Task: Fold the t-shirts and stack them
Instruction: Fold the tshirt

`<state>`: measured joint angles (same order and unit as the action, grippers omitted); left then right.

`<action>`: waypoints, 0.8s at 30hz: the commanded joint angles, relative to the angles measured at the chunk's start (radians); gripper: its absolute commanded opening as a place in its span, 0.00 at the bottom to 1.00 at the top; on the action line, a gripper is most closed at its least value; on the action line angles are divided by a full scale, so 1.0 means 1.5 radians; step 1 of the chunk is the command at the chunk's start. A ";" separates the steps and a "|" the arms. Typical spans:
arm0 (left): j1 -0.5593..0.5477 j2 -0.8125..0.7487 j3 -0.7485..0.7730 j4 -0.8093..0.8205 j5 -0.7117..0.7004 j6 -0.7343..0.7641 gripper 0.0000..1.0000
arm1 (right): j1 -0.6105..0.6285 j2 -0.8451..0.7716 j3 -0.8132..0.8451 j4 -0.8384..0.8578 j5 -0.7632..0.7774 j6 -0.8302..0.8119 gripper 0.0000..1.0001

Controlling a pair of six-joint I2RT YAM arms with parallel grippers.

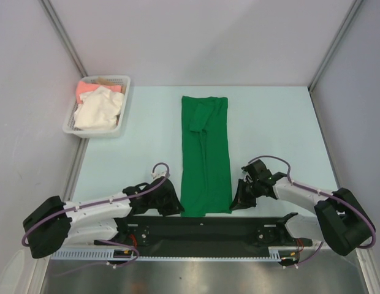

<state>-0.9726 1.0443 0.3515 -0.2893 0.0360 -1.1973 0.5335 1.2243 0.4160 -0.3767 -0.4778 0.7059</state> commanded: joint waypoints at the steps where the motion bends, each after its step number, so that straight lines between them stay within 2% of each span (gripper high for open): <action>1: 0.004 0.019 0.002 0.044 0.019 -0.009 0.34 | -0.003 -0.014 -0.005 -0.016 0.010 -0.005 0.00; 2: 0.003 0.024 -0.002 0.053 0.021 -0.012 0.33 | -0.003 -0.018 -0.005 -0.015 0.010 -0.004 0.00; 5: 0.004 0.024 -0.008 0.064 0.017 -0.023 0.22 | -0.003 -0.018 -0.002 -0.020 0.010 -0.006 0.00; 8: 0.005 0.015 -0.005 0.042 0.004 -0.029 0.00 | -0.005 -0.029 0.007 -0.034 0.007 -0.011 0.00; 16: 0.024 -0.053 0.047 -0.024 -0.021 -0.043 0.00 | -0.049 -0.075 0.079 -0.116 -0.010 -0.040 0.00; 19: 0.050 -0.044 0.069 -0.007 -0.009 -0.037 0.00 | -0.073 -0.059 0.131 -0.133 -0.023 -0.061 0.00; 24: 0.116 0.022 0.166 -0.021 0.007 0.010 0.00 | -0.126 0.030 0.240 -0.131 -0.031 -0.087 0.00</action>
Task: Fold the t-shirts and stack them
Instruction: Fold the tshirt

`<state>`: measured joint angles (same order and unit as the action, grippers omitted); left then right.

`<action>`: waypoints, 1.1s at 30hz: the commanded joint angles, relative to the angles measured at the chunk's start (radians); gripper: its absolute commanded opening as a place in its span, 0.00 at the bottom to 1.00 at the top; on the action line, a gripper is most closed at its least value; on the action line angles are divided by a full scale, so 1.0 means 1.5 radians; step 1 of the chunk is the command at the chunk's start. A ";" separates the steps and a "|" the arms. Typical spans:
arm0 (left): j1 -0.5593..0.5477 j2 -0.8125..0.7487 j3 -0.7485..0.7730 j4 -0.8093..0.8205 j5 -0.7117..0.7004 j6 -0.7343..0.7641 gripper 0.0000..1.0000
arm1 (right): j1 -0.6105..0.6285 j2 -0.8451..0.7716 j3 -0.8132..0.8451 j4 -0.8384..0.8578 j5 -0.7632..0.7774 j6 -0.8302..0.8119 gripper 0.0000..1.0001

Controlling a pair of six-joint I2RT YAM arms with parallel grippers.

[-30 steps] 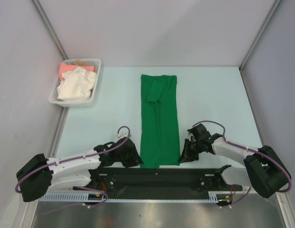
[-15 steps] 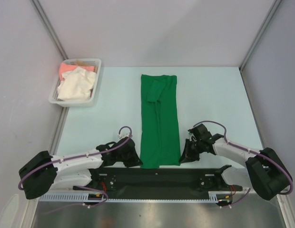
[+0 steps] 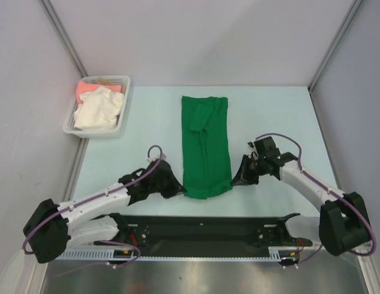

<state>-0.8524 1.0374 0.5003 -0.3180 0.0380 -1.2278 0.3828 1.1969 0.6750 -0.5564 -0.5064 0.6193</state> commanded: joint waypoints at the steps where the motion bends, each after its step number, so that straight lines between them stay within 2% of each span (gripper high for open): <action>1: 0.068 0.035 0.081 -0.006 0.006 0.038 0.01 | -0.035 0.068 0.086 -0.006 -0.016 -0.035 0.00; 7: 0.190 0.168 0.197 -0.003 0.050 0.122 0.00 | -0.080 0.248 0.254 -0.007 -0.026 -0.062 0.00; 13: 0.253 0.315 0.328 -0.005 0.093 0.189 0.00 | -0.104 0.360 0.376 -0.034 -0.019 -0.087 0.00; 21: 0.297 0.436 0.437 -0.001 0.143 0.220 0.00 | -0.119 0.493 0.511 -0.042 -0.041 -0.077 0.00; 33: 0.333 0.535 0.529 0.000 0.173 0.237 0.00 | -0.149 0.597 0.633 -0.071 -0.074 -0.079 0.00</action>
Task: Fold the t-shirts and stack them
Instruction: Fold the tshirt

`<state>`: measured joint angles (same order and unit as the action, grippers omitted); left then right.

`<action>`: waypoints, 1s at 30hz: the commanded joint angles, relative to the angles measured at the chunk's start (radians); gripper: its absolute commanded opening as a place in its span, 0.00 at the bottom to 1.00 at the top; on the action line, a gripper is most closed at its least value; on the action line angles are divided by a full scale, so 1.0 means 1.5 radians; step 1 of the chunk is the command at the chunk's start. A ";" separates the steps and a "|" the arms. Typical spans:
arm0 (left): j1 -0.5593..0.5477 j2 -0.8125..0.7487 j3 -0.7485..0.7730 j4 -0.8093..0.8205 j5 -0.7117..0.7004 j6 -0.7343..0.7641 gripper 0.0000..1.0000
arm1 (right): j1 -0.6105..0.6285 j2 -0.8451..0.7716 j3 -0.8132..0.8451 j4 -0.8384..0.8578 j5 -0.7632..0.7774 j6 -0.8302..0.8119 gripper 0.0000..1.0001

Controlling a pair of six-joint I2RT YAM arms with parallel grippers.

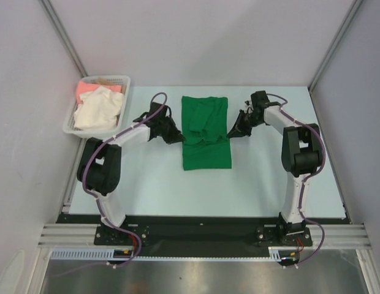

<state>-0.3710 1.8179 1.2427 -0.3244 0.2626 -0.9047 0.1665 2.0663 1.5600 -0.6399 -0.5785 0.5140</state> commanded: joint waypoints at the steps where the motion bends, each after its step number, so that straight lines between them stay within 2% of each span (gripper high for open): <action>1: 0.014 0.026 0.037 0.005 0.026 0.021 0.00 | -0.007 0.022 0.049 -0.019 -0.026 -0.009 0.00; 30: 0.044 0.142 0.145 0.000 0.050 0.016 0.00 | -0.022 0.136 0.170 -0.026 -0.041 0.004 0.00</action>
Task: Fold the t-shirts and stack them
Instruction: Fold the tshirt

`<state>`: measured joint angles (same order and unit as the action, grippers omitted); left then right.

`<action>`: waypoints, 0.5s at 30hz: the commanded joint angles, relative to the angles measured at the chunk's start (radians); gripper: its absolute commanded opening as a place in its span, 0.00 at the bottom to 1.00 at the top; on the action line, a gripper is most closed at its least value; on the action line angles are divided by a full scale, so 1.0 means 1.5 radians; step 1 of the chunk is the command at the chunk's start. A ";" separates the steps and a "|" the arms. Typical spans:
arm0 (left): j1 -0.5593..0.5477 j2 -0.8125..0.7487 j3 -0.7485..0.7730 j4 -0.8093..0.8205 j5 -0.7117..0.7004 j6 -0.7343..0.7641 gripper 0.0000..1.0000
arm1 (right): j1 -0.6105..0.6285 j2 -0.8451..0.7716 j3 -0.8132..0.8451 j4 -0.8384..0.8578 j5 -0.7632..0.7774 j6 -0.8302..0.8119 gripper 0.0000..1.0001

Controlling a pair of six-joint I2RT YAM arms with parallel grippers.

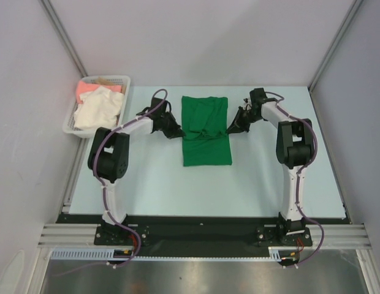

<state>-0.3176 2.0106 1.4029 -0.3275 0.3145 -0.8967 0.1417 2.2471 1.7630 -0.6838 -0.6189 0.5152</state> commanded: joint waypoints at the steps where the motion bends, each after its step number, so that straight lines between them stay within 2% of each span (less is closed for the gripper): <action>1: 0.008 0.018 0.045 -0.003 0.014 0.012 0.00 | -0.006 0.019 0.038 0.003 -0.016 0.003 0.00; 4: 0.009 0.024 0.066 -0.011 -0.003 0.018 0.01 | -0.009 0.038 0.066 -0.006 -0.014 -0.002 0.02; 5: 0.009 0.029 0.074 -0.014 -0.005 0.026 0.09 | -0.010 0.044 0.078 -0.008 -0.013 -0.001 0.03; 7: 0.009 0.047 0.100 -0.036 -0.035 0.041 0.21 | -0.016 0.072 0.131 -0.017 -0.010 -0.012 0.13; 8: 0.010 0.054 0.140 -0.073 -0.049 0.065 0.36 | -0.025 0.085 0.162 -0.032 -0.005 -0.019 0.20; 9: 0.011 0.062 0.161 -0.089 -0.058 0.081 0.38 | -0.032 0.100 0.198 -0.083 0.001 -0.031 0.27; 10: 0.013 0.059 0.197 -0.108 -0.084 0.099 0.40 | -0.038 0.130 0.282 -0.115 0.008 -0.043 0.29; 12: 0.012 0.016 0.209 -0.155 -0.120 0.152 0.44 | -0.053 0.137 0.338 -0.220 0.048 -0.089 0.44; 14: 0.010 -0.035 0.153 -0.144 -0.132 0.174 0.46 | -0.041 0.072 0.274 -0.235 0.079 -0.129 0.54; 15: 0.009 -0.064 0.119 -0.126 -0.122 0.177 0.46 | -0.032 0.035 0.224 -0.191 0.086 -0.138 0.56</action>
<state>-0.3088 2.0678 1.6375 -0.4820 0.1848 -0.7338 0.0837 2.4325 2.1723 -0.8688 -0.5564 0.4110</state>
